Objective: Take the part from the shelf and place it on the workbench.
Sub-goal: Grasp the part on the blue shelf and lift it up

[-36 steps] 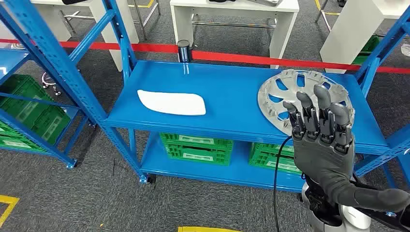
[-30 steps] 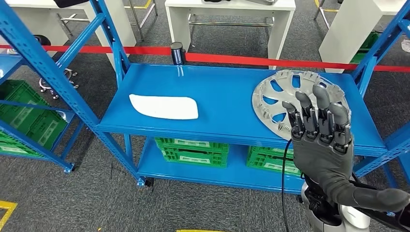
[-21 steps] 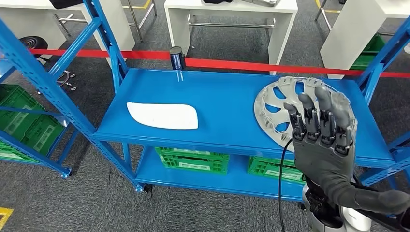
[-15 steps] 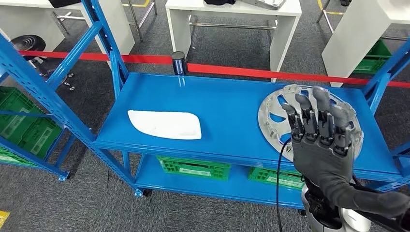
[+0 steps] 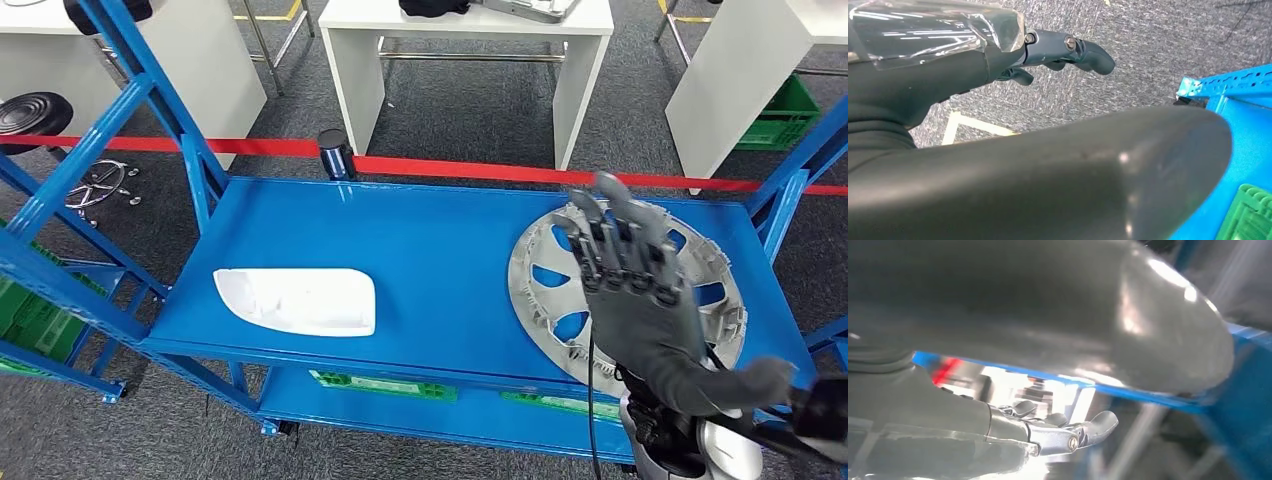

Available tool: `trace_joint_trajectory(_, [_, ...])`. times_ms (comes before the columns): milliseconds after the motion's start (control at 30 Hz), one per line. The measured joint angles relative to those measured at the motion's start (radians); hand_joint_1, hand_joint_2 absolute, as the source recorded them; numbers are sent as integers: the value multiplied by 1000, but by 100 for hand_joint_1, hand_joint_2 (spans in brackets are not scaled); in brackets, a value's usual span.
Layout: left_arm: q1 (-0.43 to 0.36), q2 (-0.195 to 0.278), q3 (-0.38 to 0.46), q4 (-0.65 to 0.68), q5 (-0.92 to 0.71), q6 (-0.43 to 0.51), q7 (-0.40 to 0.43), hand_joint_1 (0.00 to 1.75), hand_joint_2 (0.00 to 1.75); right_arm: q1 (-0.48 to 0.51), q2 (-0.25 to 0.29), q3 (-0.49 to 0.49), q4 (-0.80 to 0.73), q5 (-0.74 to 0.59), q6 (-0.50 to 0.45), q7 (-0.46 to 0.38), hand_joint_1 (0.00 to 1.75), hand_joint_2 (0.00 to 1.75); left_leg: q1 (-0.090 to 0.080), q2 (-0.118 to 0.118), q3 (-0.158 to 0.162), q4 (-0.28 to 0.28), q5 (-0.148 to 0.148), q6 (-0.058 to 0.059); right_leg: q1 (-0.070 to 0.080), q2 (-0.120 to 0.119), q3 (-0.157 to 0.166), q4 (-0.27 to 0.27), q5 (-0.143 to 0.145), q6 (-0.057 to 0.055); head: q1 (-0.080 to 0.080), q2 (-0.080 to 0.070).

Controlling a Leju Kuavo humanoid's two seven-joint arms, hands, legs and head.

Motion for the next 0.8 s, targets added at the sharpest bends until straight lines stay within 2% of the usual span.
trace_joint_trajectory(33, [10, 0, -14, -3, 19, 7, 7, 0, 0, 2, -3, 6, 5, -12, -11, 37, 0, 44, 0, 0, -39, 38, -25, -1, 3, 3, 8, 0, -8, -2, 0, 0])
trace_joint_trajectory(67, [20, 0, -27, -5, 32, 12, 12, 0, 0, 4, -8, 13, 12, -22, -21, 70, 0, 87, -1, 0, -65, 48, -36, 0, 6, 5, 19, 0, -17, -3, 0, 0])
trace_joint_trajectory(100, [28, 0, -38, -7, 39, 15, 15, 0, 0, 7, -13, 18, 18, -29, -30, 93, 0, 131, -3, 0, -75, 25, -21, 5, 9, 7, 31, -1, -27, -3, -1, 0])
trace_joint_trajectory(133, [35, 0, -48, -8, 42, 17, 17, 0, 0, 10, -19, 23, 23, -32, -38, 108, 0, 175, -7, 0, -71, -25, 18, 14, 13, 8, 43, -1, -35, -4, -1, 0])
trace_joint_trajectory(167, [40, 0, -55, -8, 42, 19, 18, 0, 0, 12, -25, 28, 27, -28, -44, 115, 0, 131, -14, 0, -57, -94, 74, 27, 15, 9, 53, -3, -43, -5, -1, 0])
trace_joint_trajectory(200, [44, 0, -59, -9, 41, 21, 18, 0, 0, 14, -32, 32, 29, -15, -49, 119, 0, 131, -21, -3, -44, -150, 121, 41, 17, 10, 63, -4, -50, -4, 1, 0])
trace_joint_trajectory(233, [47, 0, -62, -9, 39, 24, 18, 0, 0, 14, -40, 37, 30, 10, -53, 121, 0, 131, -28, -7, -33, -191, 153, 53, 17, 11, 69, -6, -56, -2, 2, 0])
trace_joint_trajectory(267, [49, 0, -63, -10, 35, 28, 19, 0, 0, 14, -51, 44, 30, 45, -55, 125, 0, 131, -33, -10, -26, -211, 170, 63, 16, 14, 73, -8, -60, 2, 3, 0])
trace_joint_trajectory(300, [49, 0, -64, -10, 28, 31, 19, 0, 0, 14, -63, 53, 31, 83, -56, 131, 0, 175, -37, -13, -23, -212, 170, 67, 16, 16, 76, -12, -64, 7, 3, 0])
trace_joint_trajectory(367, [46, 0, -63, -8, 7, 34, 16, 0, 0, 12, -92, 76, 32, 158, -59, 152, 0, 175, -36, -13, -2, -237, 179, 71, 18, 17, 81, -16, -71, 12, 1, 0])
trace_joint_trajectory(433, [38, -2, -57, 1, -14, 34, 8, 0, 0, 6, -123, 98, 35, 263, -83, 183, 0, 175, -31, -12, 22, -266, 186, 73, 21, 12, 61, 32, -95, 10, 2, 0])
trace_joint_trajectory(500, [28, -5, -49, 15, -22, 38, 4, 0, 0, 0, -155, 115, 41, 405, -126, 215, 0, 175, -29, -13, 33, -274, 183, 75, 20, 10, -11, 156, -139, 7, 3, 0])
trace_joint_trajectory(533, [25, -7, -46, 23, -21, 44, 5, 0, 0, -1, -170, 121, 44, 488, -150, 232, 0, 175, -30, -14, 35, -274, 180, 76, 20, 10, -49, 214, -154, 9, 3, 0])
trace_joint_trajectory(567, [23, -8, -45, 31, -19, 53, 5, 0, 0, -1, -187, 126, 45, 583, -171, 252, 0, 175, -30, -15, 37, -272, 175, 75, 19, 10, -77, 247, -156, 16, 3, 0])
trace_joint_trajectory(600, [22, -9, -44, 40, -17, 62, 6, 0, 0, 0, -207, 130, 46, 678, -185, 274, 0, 175, -30, -16, 39, -270, 171, 74, 18, 9, -85, 239, -140, 26, 3, 0])
trace_joint_trajectory(633, [20, -9, -43, 49, -15, 71, 6, 0, 0, 2, -231, 131, 44, 766, -192, 297, 0, 175, -29, -18, 42, -265, 165, 72, 16, 9, -72, 193, -108, 39, 3, 0])
trace_joint_trajectory(667, [18, -9, -42, 59, -15, 79, 6, 0, 0, 7, -256, 129, 41, 831, -192, 317, 0, 175, -29, -20, 44, -258, 158, 68, 14, 7, -45, 120, -70, 50, 3, 0])
trace_joint_trajectory(700, [16, -10, -40, 67, -16, 84, 6, 0, 0, 12, -277, 125, 38, 872, -191, 331, 0, 175, -31, -22, 44, -249, 150, 63, 13, 6, -20, 56, -39, 53, 4, 0])
trace_joint_trajectory(733, [14, -10, -36, 75, -18, 89, 5, 0, 0, 18, -296, 121, 33, 895, -190, 340, 0, 175, -33, -23, 44, -241, 143, 58, 13, 6, 1, 11, -19, 48, 4, 0])
trace_joint_trajectory(800, [11, -10, -31, 86, -20, 93, 3, 0, 0, 28, -322, 115, 25, 911, -188, 346, 0, 175, -36, -25, 41, -232, 134, 51, 17, 7, 12, -10, -9, 28, 3, 0])
